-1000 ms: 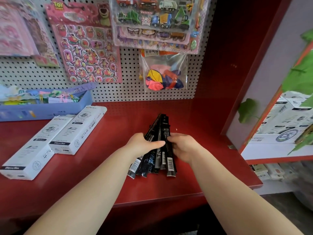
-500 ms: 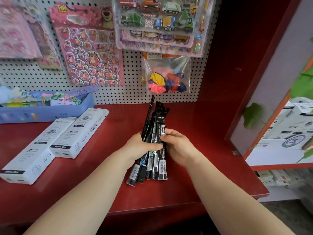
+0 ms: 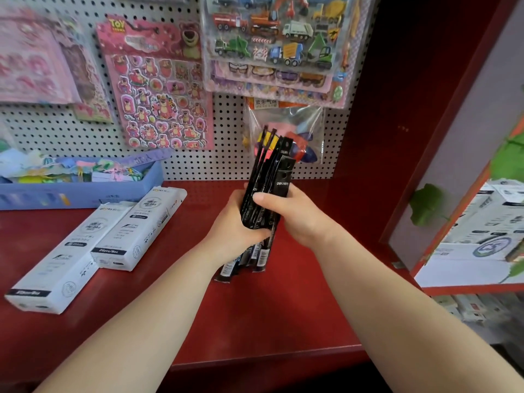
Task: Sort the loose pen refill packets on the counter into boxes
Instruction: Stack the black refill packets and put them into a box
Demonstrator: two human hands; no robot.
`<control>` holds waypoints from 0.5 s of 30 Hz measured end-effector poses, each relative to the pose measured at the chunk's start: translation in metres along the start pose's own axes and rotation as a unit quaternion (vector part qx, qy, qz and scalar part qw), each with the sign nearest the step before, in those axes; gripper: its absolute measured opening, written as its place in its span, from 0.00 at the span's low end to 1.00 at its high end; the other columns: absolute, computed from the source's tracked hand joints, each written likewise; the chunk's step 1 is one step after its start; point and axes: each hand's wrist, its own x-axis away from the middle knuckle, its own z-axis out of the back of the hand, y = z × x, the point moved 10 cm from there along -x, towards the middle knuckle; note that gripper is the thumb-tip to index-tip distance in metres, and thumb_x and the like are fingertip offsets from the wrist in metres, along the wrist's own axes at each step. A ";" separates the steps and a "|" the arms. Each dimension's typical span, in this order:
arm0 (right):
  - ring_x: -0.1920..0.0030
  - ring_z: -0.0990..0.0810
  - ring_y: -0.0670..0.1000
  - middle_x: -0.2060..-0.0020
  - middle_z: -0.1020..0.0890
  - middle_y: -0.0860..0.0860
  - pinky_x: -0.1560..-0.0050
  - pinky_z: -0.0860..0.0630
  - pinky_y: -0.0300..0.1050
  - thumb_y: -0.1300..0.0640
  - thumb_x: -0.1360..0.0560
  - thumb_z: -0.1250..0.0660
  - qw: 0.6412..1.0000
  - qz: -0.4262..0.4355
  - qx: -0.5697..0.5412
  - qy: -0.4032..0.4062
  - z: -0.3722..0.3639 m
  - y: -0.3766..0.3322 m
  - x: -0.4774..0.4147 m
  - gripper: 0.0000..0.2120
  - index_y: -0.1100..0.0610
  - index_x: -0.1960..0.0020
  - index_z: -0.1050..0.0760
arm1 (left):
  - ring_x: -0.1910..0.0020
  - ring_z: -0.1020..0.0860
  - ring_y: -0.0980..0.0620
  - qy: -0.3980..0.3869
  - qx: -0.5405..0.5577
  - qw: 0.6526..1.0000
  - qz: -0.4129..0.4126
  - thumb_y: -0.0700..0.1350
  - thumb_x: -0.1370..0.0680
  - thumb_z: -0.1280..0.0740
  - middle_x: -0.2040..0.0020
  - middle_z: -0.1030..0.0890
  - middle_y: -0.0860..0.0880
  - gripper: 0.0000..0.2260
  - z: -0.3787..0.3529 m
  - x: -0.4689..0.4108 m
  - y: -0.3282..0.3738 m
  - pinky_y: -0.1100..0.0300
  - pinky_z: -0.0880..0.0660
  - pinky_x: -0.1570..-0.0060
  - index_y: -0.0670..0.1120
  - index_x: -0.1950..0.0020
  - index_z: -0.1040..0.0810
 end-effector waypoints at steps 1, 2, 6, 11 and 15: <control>0.60 0.20 0.41 0.59 0.21 0.49 0.57 0.22 0.32 0.64 0.32 0.32 1.000 0.010 0.001 0.004 -0.001 -0.005 -0.001 0.10 0.57 0.52 0.27 | 0.61 0.29 0.64 -0.001 -0.008 1.000 -0.003 0.37 0.32 0.29 0.59 0.29 0.59 0.24 0.001 0.001 0.003 0.79 0.31 0.66 0.50 0.46 0.39; 0.61 0.20 0.41 0.59 0.21 0.50 0.57 0.22 0.32 0.63 0.34 0.32 1.000 0.018 0.007 0.007 -0.002 -0.007 -0.001 0.12 0.59 0.51 0.27 | 0.61 0.30 0.65 -0.007 -0.011 1.000 -0.001 0.37 0.32 0.29 0.59 0.30 0.60 0.24 0.000 0.003 0.002 0.78 0.31 0.67 0.51 0.46 0.41; 0.58 0.20 0.46 0.57 0.20 0.53 0.55 0.22 0.36 0.59 0.37 0.32 0.999 0.028 0.004 0.046 0.002 0.000 0.005 0.17 0.61 0.48 0.27 | 0.60 0.29 0.64 -0.029 -0.005 0.999 0.040 0.39 0.32 0.28 0.58 0.30 0.59 0.24 -0.005 0.013 -0.017 0.71 0.33 0.64 0.50 0.47 0.41; 0.53 0.23 0.46 0.51 0.23 0.53 0.50 0.24 0.39 0.58 0.36 0.30 0.997 0.025 -0.005 0.074 -0.001 0.006 0.012 0.20 0.56 0.47 0.32 | 0.58 0.26 0.62 -0.054 -0.021 0.996 0.075 0.43 0.33 0.28 0.57 0.26 0.58 0.24 -0.017 0.018 -0.041 0.65 0.29 0.63 0.51 0.45 0.38; 0.56 0.22 0.47 0.57 0.22 0.52 0.52 0.25 0.38 0.65 0.32 0.29 0.992 0.023 0.026 0.124 -0.001 0.009 0.009 0.17 0.54 0.51 0.34 | 0.60 0.22 0.56 -0.071 -0.054 0.994 0.064 0.44 0.35 0.30 0.59 0.23 0.55 0.23 -0.027 0.014 -0.043 0.61 0.26 0.62 0.50 0.42 0.32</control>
